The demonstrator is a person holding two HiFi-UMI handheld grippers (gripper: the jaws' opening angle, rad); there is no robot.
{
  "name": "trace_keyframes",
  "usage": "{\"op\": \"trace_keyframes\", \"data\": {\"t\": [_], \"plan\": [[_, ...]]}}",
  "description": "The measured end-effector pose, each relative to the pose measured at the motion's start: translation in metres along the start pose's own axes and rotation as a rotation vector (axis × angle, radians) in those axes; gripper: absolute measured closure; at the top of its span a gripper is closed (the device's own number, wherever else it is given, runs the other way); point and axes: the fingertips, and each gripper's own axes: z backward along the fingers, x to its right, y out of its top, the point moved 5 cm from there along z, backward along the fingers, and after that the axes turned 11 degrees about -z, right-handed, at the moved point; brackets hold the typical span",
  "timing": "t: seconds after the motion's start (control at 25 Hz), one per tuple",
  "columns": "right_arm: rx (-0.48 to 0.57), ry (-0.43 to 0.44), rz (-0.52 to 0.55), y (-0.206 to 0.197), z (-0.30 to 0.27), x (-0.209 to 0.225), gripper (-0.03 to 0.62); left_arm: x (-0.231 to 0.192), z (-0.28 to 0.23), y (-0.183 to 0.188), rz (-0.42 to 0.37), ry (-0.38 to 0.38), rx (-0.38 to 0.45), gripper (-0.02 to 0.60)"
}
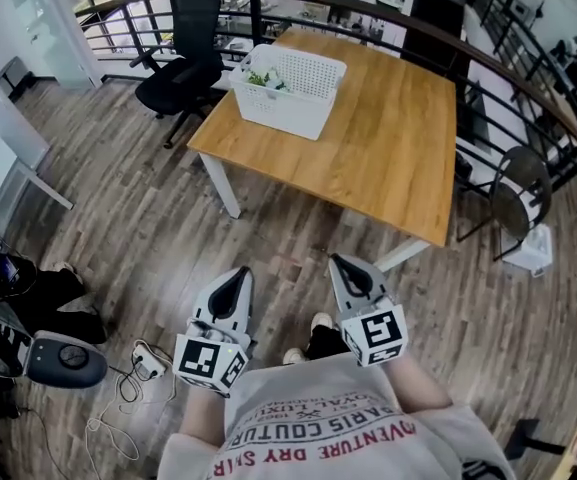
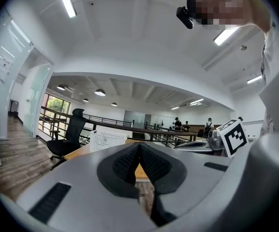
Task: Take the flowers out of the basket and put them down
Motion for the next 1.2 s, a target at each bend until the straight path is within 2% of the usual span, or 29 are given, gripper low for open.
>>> {"op": "trace_keyframes", "data": {"t": [0.2,0.36,0.76,0.88,1.2], "plan": [[-0.023,0.031,0.003,-0.004,-0.049,0.012,0.566,-0.034,-0.026,-0.019,0.027,0.045,-0.015,0.558],[-0.017,0.062,-0.005,0.002,-0.102,0.037,0.565,-0.063,-0.069,-0.024,0.014,0.070,-0.022,0.558],[0.016,0.101,-0.038,0.060,-0.260,0.139,0.565,-0.160,-0.232,-0.005,-0.012,0.105,-0.004,0.558],[0.035,0.104,-0.042,0.079,-0.300,0.172,0.565,-0.179,-0.281,0.003,-0.025,0.099,0.014,0.558],[0.004,0.112,-0.045,0.114,-0.379,0.233,0.565,-0.219,-0.387,0.006,-0.003,0.077,-0.031,0.558]]}}
